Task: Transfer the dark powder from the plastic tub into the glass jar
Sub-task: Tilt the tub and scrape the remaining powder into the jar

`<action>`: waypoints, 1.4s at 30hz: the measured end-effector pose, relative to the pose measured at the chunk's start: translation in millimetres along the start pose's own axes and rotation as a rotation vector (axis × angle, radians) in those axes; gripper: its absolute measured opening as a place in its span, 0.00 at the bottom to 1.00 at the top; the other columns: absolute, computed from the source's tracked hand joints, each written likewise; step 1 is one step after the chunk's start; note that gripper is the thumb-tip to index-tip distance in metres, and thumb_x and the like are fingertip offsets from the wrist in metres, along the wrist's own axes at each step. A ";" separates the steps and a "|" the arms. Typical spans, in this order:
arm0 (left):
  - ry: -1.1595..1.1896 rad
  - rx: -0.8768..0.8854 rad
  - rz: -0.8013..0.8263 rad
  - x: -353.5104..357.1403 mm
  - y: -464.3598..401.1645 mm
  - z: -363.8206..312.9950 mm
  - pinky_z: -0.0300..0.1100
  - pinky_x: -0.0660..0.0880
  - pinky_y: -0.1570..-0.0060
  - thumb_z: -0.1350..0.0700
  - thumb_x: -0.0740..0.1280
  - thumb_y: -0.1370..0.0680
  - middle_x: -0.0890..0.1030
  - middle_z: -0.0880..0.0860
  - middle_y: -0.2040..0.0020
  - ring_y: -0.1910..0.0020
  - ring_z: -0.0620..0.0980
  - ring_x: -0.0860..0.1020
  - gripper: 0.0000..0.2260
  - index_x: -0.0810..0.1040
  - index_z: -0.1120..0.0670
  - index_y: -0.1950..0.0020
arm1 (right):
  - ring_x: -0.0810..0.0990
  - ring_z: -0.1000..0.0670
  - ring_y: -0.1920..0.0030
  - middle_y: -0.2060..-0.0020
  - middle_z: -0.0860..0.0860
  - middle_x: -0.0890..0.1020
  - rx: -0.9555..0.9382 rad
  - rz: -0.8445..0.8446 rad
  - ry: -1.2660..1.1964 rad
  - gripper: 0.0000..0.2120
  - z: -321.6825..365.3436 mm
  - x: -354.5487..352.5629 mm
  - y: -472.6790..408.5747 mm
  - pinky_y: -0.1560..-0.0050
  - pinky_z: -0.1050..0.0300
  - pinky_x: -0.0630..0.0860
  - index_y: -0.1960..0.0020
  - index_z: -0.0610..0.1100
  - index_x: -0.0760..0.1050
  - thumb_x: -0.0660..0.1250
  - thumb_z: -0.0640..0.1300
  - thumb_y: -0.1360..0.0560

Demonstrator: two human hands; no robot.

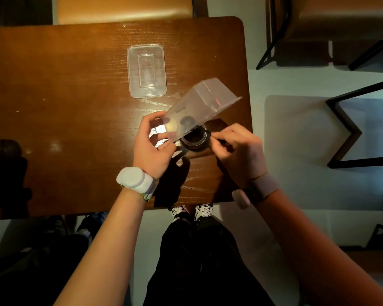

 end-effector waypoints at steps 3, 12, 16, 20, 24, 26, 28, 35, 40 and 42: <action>0.023 -0.057 -0.034 -7.4 -6.3 8.2 0.43 0.81 0.42 0.71 0.75 0.25 0.79 0.49 0.36 0.46 0.50 0.86 0.26 0.74 0.53 0.31 | 0.83 0.50 0.58 0.56 0.47 0.86 0.076 0.008 -0.018 0.04 -20.5 -6.9 10.9 0.59 0.62 0.77 0.51 0.43 0.86 0.72 0.40 0.22; 0.390 -0.394 -0.138 -2.4 -31.4 18.1 0.43 0.85 0.50 0.70 0.69 0.21 0.83 0.57 0.38 0.52 0.55 0.85 0.18 0.78 0.49 0.40 | 0.87 0.50 0.51 0.53 0.48 0.87 0.805 -0.133 -0.902 0.03 -71.3 8.8 1.6 0.49 0.53 0.85 0.46 0.45 0.76 0.63 0.42 0.16; 0.370 -0.449 -0.093 12.0 -51.4 19.9 0.45 0.84 0.52 0.63 0.71 0.19 0.84 0.58 0.48 0.56 0.57 0.85 0.11 0.78 0.52 0.38 | 0.83 0.53 0.40 0.37 0.50 0.81 0.793 -0.035 -0.884 0.05 -73.3 33.0 -40.6 0.38 0.51 0.81 0.45 0.49 0.70 0.56 0.46 0.13; 0.208 -0.472 -0.018 27.4 -86.1 19.0 0.48 0.82 0.55 0.52 0.68 0.16 0.81 0.57 0.53 0.65 0.53 0.82 0.10 0.80 0.57 0.40 | 0.76 0.57 0.36 0.34 0.59 0.74 0.679 -0.045 -0.623 0.08 -86.5 24.9 -92.5 0.34 0.56 0.73 0.43 0.48 0.71 0.56 0.50 0.13; 0.031 -0.434 0.108 33.5 -134.1 15.5 0.45 0.84 0.61 0.45 0.66 0.15 0.77 0.57 0.56 0.66 0.52 0.81 0.19 0.80 0.59 0.34 | 0.76 0.54 0.44 0.37 0.54 0.78 0.615 0.064 -0.437 0.12 -109.8 32.5 -136.5 0.43 0.57 0.71 0.41 0.43 0.72 0.56 0.50 0.13; -0.052 -0.408 0.146 34.3 -158.5 15.6 0.45 0.85 0.61 0.41 0.65 0.16 0.77 0.55 0.55 0.67 0.50 0.82 0.20 0.83 0.54 0.35 | 0.78 0.50 0.51 0.46 0.50 0.80 0.629 0.094 -0.380 0.12 -122.1 42.8 -146.8 0.46 0.51 0.75 0.41 0.43 0.72 0.56 0.51 0.14; -0.128 -0.388 0.166 33.0 -178.8 18.8 0.47 0.85 0.56 0.34 0.63 0.18 0.81 0.56 0.48 0.61 0.50 0.85 0.23 0.85 0.49 0.38 | 0.77 0.53 0.53 0.47 0.53 0.79 0.640 0.098 -0.359 0.12 -132.1 49.5 -150.6 0.50 0.55 0.75 0.42 0.44 0.72 0.56 0.51 0.14; -0.515 -0.204 0.210 53.3 -231.5 16.7 0.52 0.80 0.45 0.25 0.53 0.21 0.83 0.54 0.53 0.51 0.58 0.82 0.30 0.82 0.47 0.48 | 0.78 0.53 0.45 0.39 0.50 0.77 0.729 0.048 -0.404 0.09 -159.8 69.0 -148.5 0.46 0.58 0.74 0.43 0.50 0.70 0.56 0.54 0.14; -0.467 -0.183 0.121 56.0 -249.5 19.5 0.50 0.80 0.48 0.34 0.62 0.18 0.86 0.53 0.53 0.53 0.58 0.84 0.20 0.81 0.49 0.53 | 0.78 0.50 0.45 0.41 0.48 0.78 0.731 0.016 -0.391 0.08 -170.0 72.1 -155.9 0.44 0.55 0.72 0.44 0.49 0.69 0.57 0.52 0.14; -0.392 -0.177 0.078 49.2 -255.9 25.6 0.57 0.82 0.44 0.28 0.63 0.26 0.86 0.51 0.57 0.53 0.58 0.85 0.23 0.81 0.47 0.56 | 0.76 0.53 0.52 0.47 0.48 0.77 0.733 -0.006 -0.384 0.07 -173.9 71.9 -159.3 0.47 0.56 0.73 0.45 0.48 0.69 0.57 0.51 0.14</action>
Point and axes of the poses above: each hand's wrist, its own y-axis away from the middle knuckle, its own x-axis out of the palm, z = x × y, the point moved 8 cm from there along -y, towards the middle knuckle
